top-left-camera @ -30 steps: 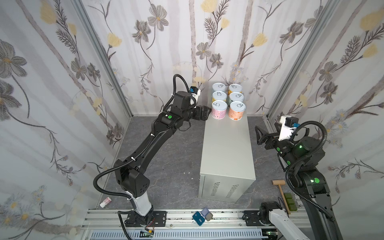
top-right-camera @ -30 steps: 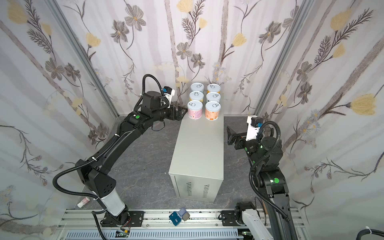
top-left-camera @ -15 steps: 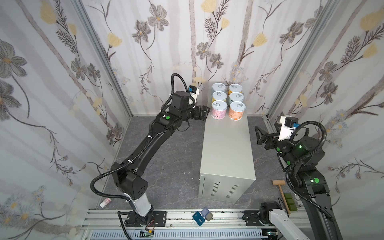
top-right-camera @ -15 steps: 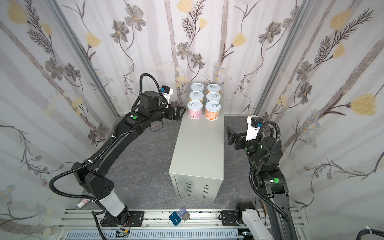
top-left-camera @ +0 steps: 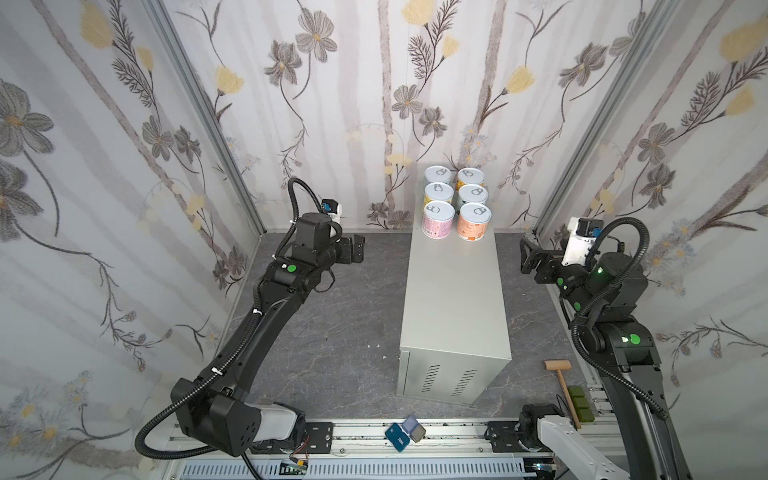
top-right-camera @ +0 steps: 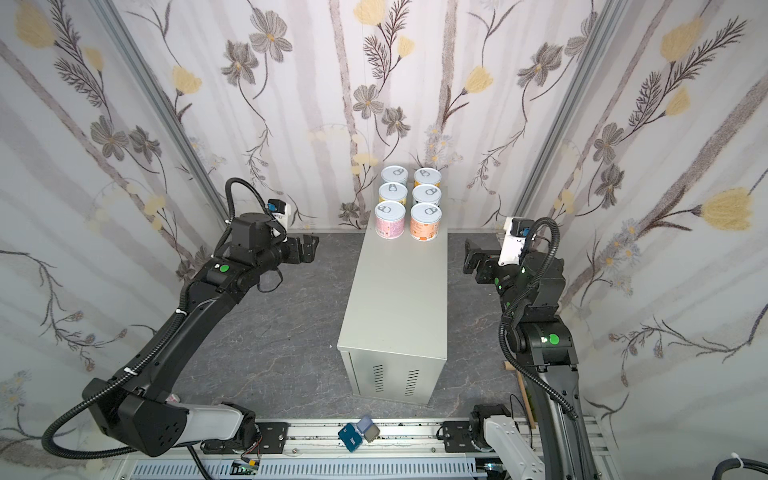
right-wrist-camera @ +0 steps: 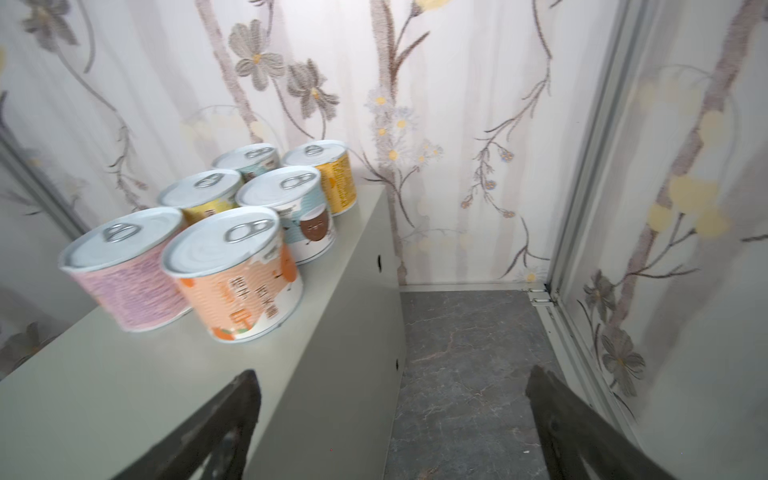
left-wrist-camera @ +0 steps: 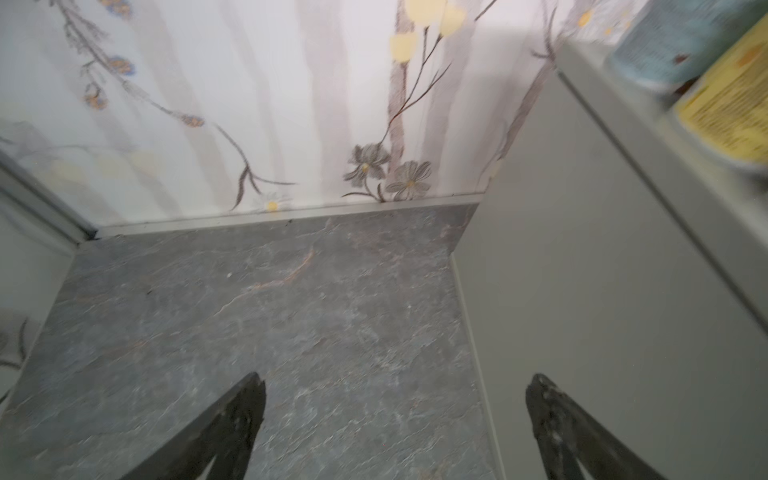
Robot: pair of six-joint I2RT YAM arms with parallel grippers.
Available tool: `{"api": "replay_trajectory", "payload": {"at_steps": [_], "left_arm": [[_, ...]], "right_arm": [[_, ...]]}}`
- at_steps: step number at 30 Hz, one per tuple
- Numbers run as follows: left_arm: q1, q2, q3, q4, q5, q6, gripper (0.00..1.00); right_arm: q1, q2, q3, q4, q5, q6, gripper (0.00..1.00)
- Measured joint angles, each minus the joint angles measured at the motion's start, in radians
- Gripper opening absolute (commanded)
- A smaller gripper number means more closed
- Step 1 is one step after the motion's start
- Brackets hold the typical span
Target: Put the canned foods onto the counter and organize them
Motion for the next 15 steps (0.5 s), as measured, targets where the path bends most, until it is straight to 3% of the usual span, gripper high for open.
{"api": "replay_trajectory", "payload": {"at_steps": [8, 12, 15], "left_arm": [[0.068, -0.222, -0.498, 0.244, -0.276, 0.076, 1.00], [0.092, -0.275, -0.711, 0.383, -0.338, 0.078, 1.00], [0.113, -0.241, -0.772, 0.467, -0.395, 0.075, 1.00]], "right_arm": [[-0.161, 0.108, -0.054, 0.001, 0.046, 0.075, 1.00], [-0.165, 0.090, -0.246, 0.136, 0.046, 0.092, 1.00], [-0.163, 0.084, -0.417, 0.277, 0.060, 0.116, 1.00]]}}
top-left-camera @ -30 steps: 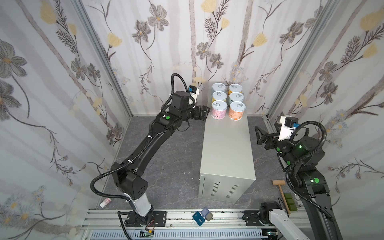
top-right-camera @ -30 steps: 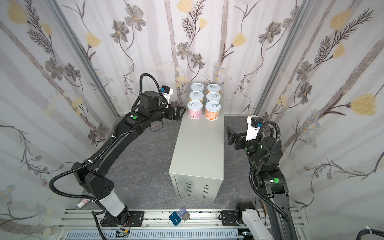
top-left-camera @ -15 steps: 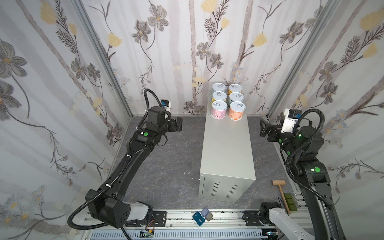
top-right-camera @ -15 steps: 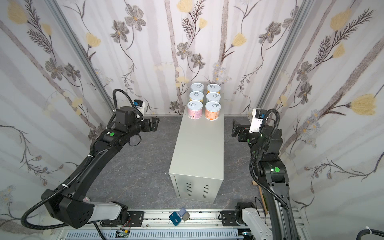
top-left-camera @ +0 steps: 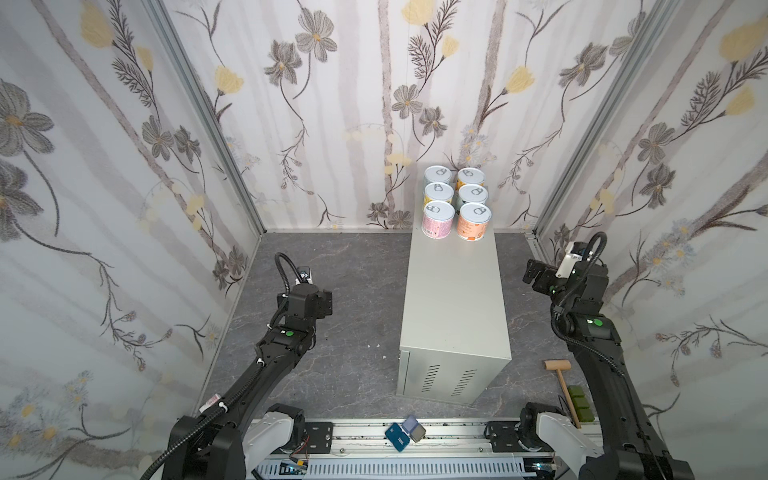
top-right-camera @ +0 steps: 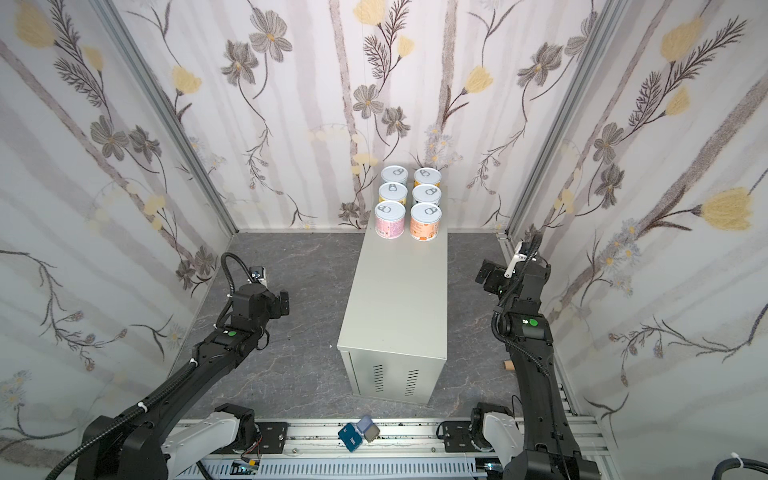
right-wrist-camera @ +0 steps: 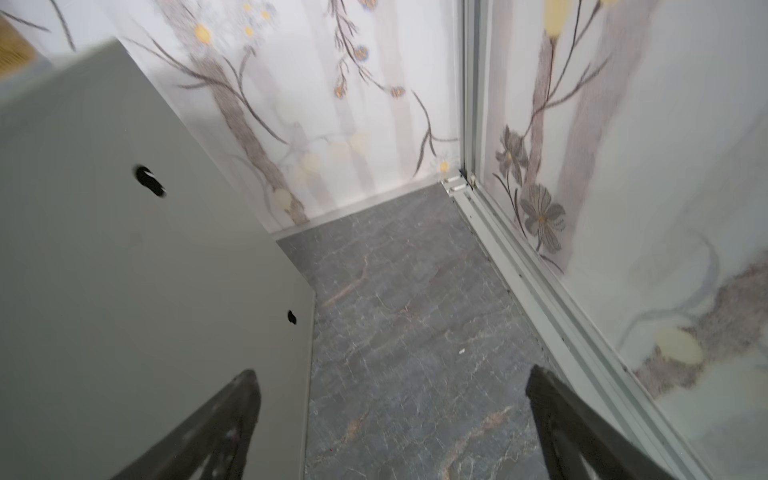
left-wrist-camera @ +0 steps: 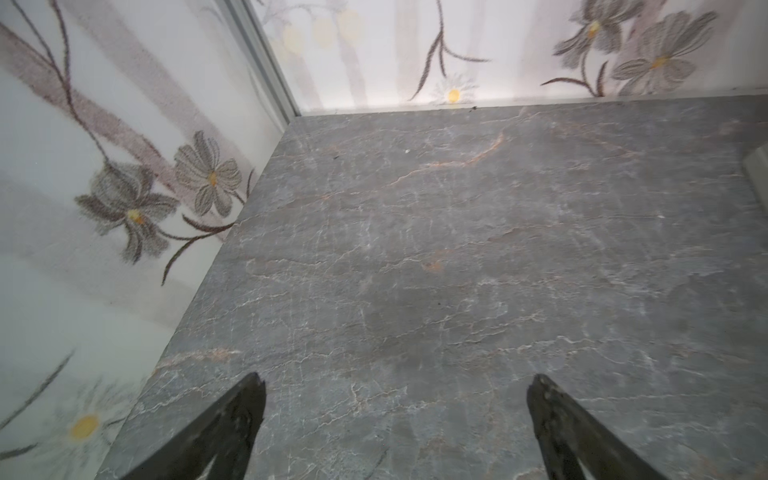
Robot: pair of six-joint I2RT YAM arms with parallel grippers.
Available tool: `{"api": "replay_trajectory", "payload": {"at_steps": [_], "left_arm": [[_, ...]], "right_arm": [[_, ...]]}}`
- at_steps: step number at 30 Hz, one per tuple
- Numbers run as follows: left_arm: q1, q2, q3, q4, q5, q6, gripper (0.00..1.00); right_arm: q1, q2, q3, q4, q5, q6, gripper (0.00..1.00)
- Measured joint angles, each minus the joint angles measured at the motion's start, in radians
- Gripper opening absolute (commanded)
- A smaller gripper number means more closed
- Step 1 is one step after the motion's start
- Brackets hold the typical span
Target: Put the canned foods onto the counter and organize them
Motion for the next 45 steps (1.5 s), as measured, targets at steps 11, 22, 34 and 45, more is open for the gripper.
{"api": "replay_trajectory", "payload": {"at_steps": [11, 22, 34, 45], "left_arm": [[0.004, 0.165, -0.212, 0.399, -0.137, -0.032, 1.00], [0.056, 0.296, -0.162, 0.572, -0.037, -0.033, 1.00], [0.082, 0.277, -0.277, 0.729, 0.027, 0.016, 1.00], [0.119, 0.518, -0.328, 1.070, 0.073, 0.056, 1.00]], "right_arm": [[0.127, 0.233, -0.279, 0.520, 0.110, -0.049, 1.00], [0.168, 0.272, -0.434, 0.893, 0.140, -0.150, 1.00], [0.169, 0.361, -0.604, 1.286, 0.169, -0.179, 1.00], [0.171, 0.363, -0.606, 1.359, 0.170, -0.193, 1.00]]}}
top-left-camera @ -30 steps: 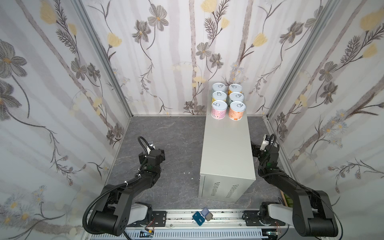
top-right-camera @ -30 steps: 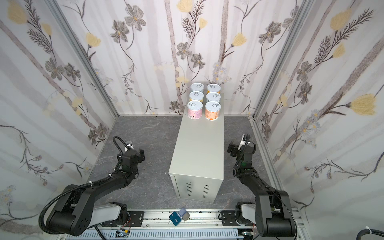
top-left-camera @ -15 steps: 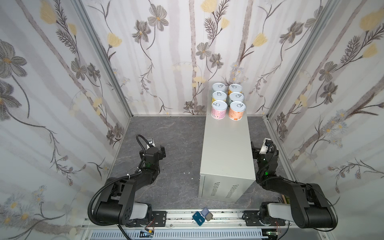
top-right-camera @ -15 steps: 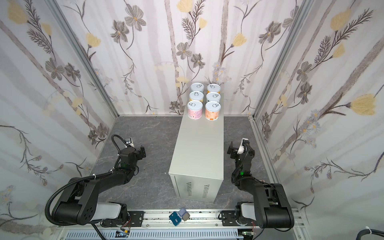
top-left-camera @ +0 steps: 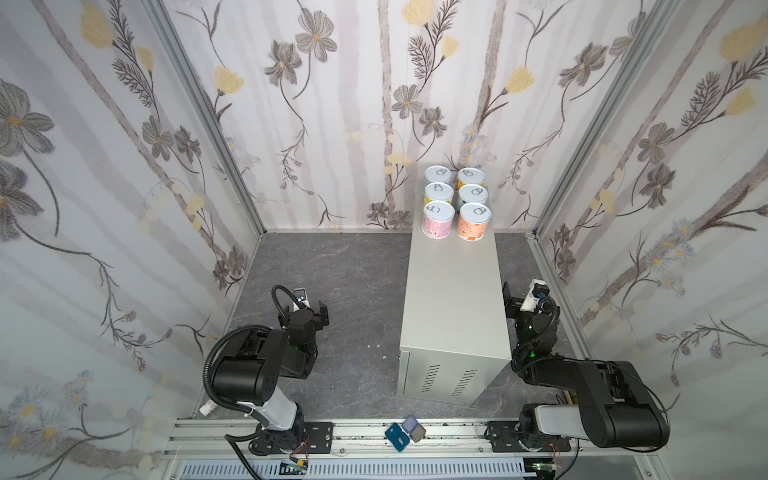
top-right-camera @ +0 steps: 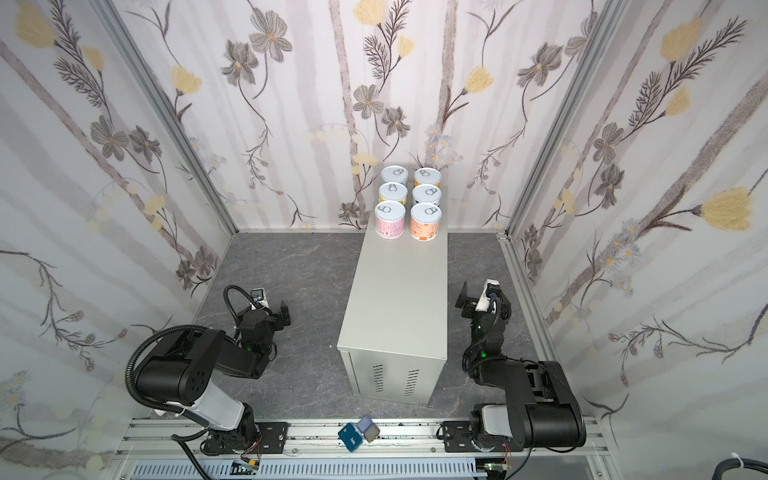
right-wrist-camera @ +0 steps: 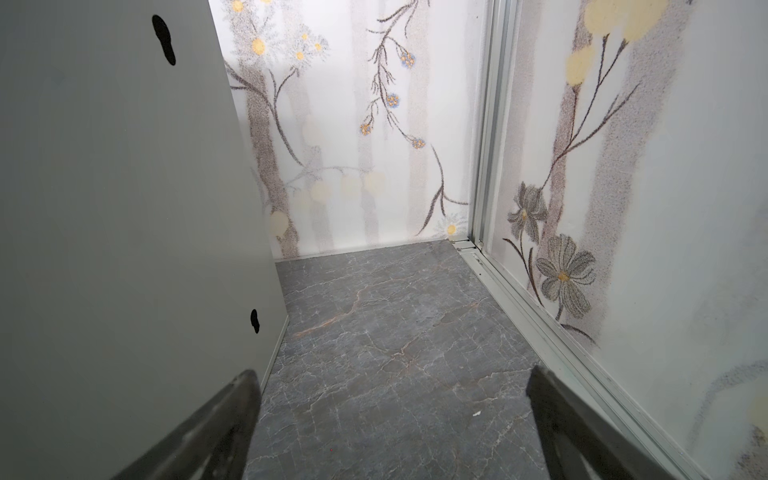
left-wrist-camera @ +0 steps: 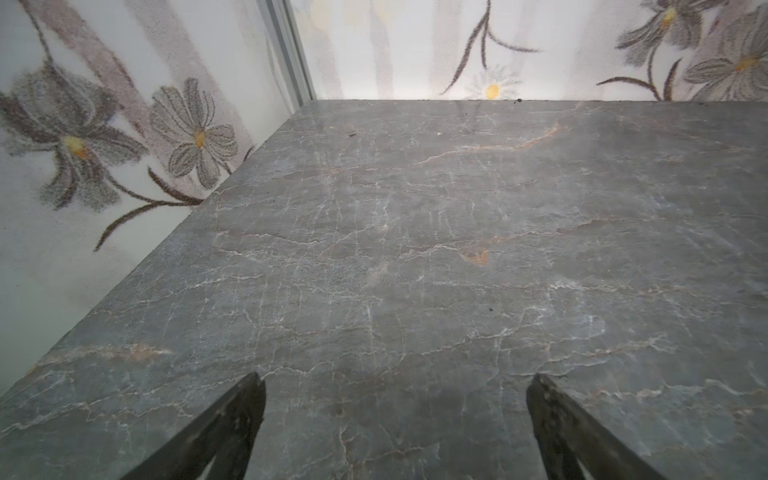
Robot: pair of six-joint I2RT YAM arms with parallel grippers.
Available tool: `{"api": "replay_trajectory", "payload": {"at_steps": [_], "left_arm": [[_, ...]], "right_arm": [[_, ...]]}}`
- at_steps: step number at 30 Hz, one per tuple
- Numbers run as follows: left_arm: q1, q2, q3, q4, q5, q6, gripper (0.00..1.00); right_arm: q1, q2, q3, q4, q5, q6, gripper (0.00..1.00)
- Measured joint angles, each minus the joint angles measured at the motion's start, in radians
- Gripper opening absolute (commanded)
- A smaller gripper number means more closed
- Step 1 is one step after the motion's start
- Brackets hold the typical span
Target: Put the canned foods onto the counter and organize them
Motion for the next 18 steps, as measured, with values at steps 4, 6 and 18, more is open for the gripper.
{"api": "replay_trajectory", "payload": {"at_steps": [4, 6, 18], "left_arm": [[0.009, -0.006, 0.069, -0.011, -0.008, -0.012, 1.00], [0.014, -0.008, 0.084, -0.027, -0.007, -0.018, 1.00], [0.016, -0.008, 0.084, -0.060, -0.008, -0.019, 1.00]], "right_arm": [[0.000, 0.000, 0.000, 0.003, 0.002, 0.000, 1.00], [0.000, 0.000, 0.000, 0.010, 0.002, 0.000, 1.00], [0.000, 0.000, 0.000, 0.026, 0.002, 0.000, 1.00]]}}
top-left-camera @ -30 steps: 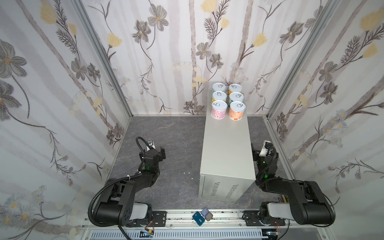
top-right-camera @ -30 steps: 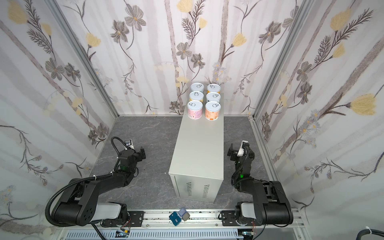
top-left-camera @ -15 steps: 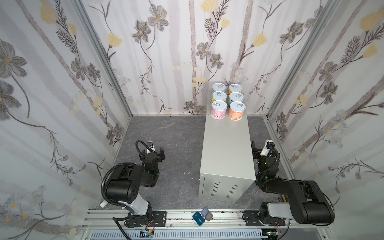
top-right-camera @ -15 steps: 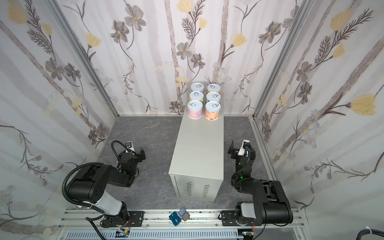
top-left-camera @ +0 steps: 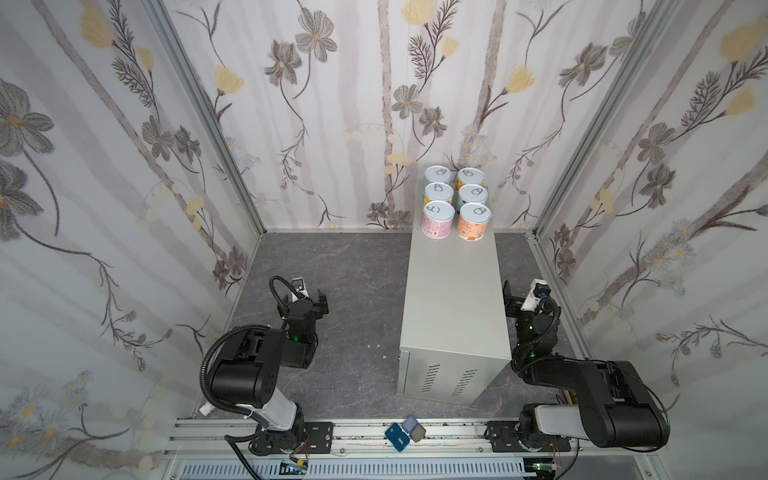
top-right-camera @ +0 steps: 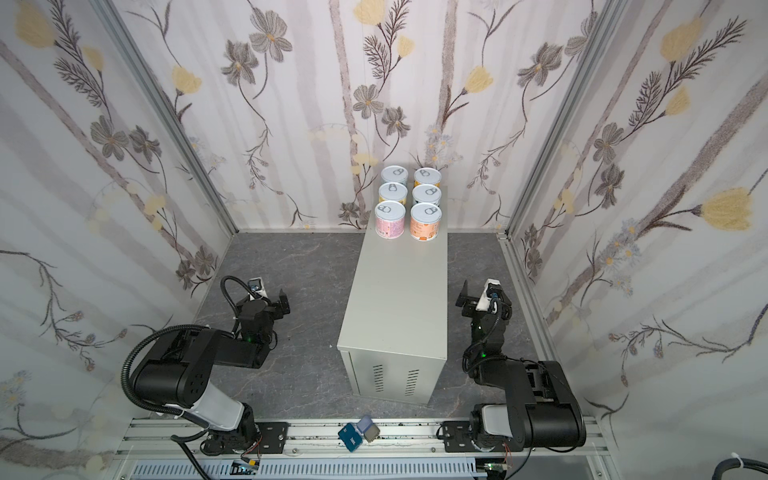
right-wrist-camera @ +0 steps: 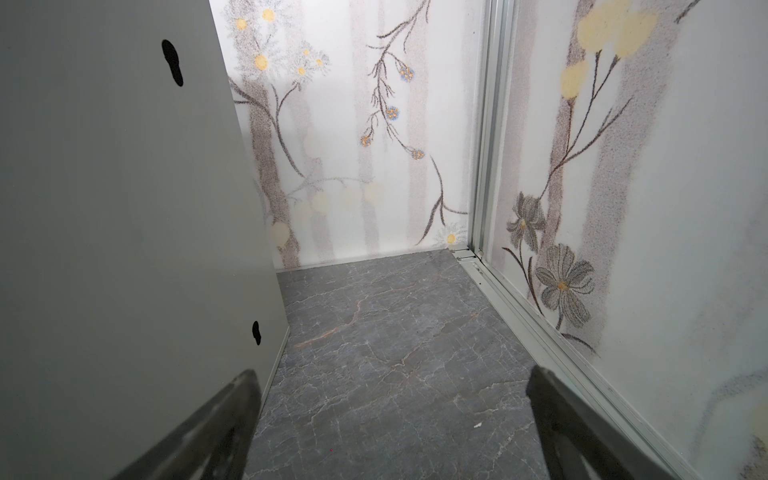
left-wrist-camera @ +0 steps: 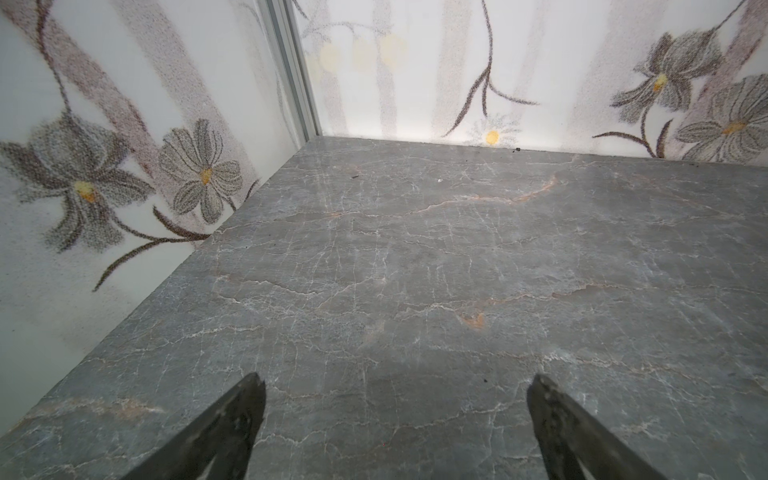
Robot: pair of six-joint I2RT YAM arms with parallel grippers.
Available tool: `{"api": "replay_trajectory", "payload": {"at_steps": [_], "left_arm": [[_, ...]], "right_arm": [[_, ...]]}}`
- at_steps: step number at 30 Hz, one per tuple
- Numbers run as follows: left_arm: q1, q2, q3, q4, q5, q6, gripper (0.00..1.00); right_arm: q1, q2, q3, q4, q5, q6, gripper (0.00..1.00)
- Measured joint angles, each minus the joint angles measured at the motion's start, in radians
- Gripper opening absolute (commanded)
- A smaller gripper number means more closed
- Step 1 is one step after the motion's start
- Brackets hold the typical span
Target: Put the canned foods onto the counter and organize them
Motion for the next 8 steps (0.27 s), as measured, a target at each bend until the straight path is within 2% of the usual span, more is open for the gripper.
{"api": "replay_trajectory", "payload": {"at_steps": [8], "left_arm": [[0.006, 0.000, 0.007, -0.014, 0.001, -0.003, 1.00]], "right_arm": [[0.001, 0.000, 0.000, 0.000, 0.000, 0.000, 1.00]]}}
